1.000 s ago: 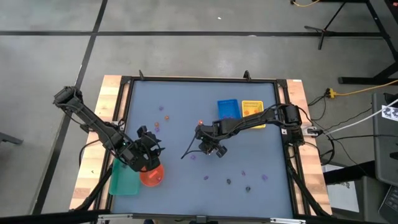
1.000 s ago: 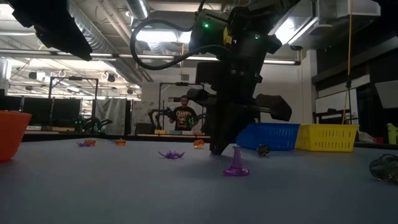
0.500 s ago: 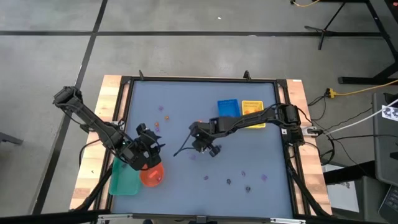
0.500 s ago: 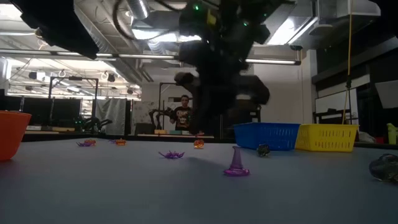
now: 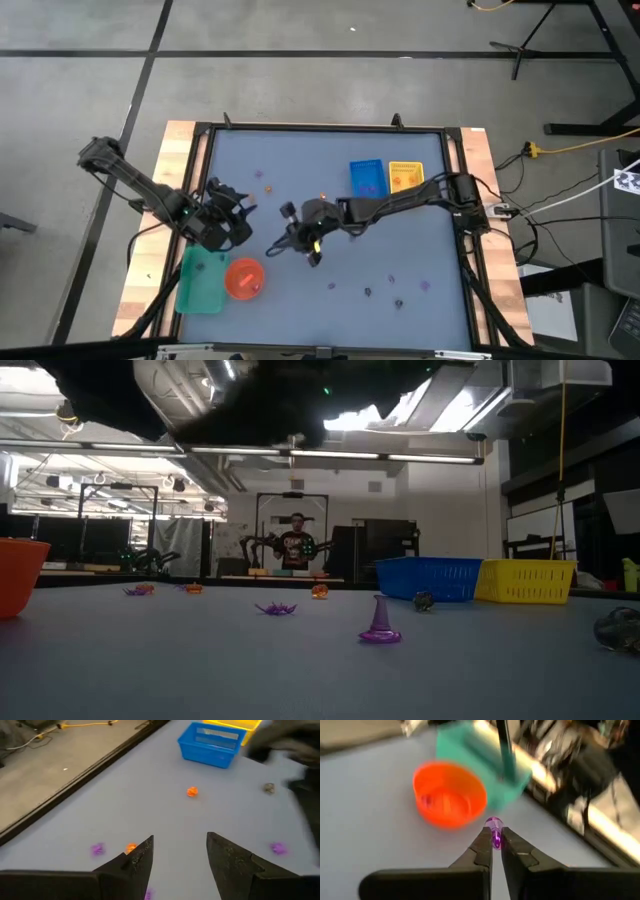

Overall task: Sort Halloween decoration
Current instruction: Put the violet witch hat toy into the orange bin

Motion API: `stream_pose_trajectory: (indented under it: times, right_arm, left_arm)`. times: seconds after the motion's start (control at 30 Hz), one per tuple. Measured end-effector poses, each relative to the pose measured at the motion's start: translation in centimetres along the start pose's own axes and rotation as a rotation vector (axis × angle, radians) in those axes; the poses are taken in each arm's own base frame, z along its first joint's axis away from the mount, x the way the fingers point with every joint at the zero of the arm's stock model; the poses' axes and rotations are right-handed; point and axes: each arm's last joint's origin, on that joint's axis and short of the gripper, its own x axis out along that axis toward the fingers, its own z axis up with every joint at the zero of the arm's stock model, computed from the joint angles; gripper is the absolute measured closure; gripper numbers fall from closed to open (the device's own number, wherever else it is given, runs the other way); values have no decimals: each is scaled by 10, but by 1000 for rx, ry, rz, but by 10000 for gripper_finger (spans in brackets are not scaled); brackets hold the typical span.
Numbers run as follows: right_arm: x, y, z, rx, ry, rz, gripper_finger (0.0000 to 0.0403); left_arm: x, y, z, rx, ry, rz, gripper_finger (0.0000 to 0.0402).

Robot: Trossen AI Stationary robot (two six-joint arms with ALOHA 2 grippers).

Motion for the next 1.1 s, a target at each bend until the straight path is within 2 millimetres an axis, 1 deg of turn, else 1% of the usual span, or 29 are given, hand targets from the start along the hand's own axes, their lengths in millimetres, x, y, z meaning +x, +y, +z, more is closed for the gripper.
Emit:
stream_pose_trajectory:
  times: [0.2,0.33,0.4,0.53,0.7,0.83,0.93,1.1]
  right_arm:
    - [24,24,14,-63,-189,-40,377]
    - [40,42,12,-92,-266,-48,377]
    - [45,47,10,-106,-293,-58,377]
    - [55,47,4,-106,-308,-73,377]
    - [73,44,4,-80,-323,-79,377]
    - [86,46,-2,-72,-290,-62,377]
    - [88,47,-4,-64,-259,-53,377]
    - [88,46,-5,-57,-231,-89,377]
  left_arm:
    - [1,7,5,-35,-5,16,234]
    - [2,8,5,-41,7,14,234]
    - [2,8,5,-43,7,15,234]
    - [2,8,5,-43,6,15,234]
    - [2,8,5,-44,6,14,234]
    - [2,8,5,-44,5,15,234]
    - [2,8,5,-44,5,15,234]
    - [2,8,5,-44,5,15,234]
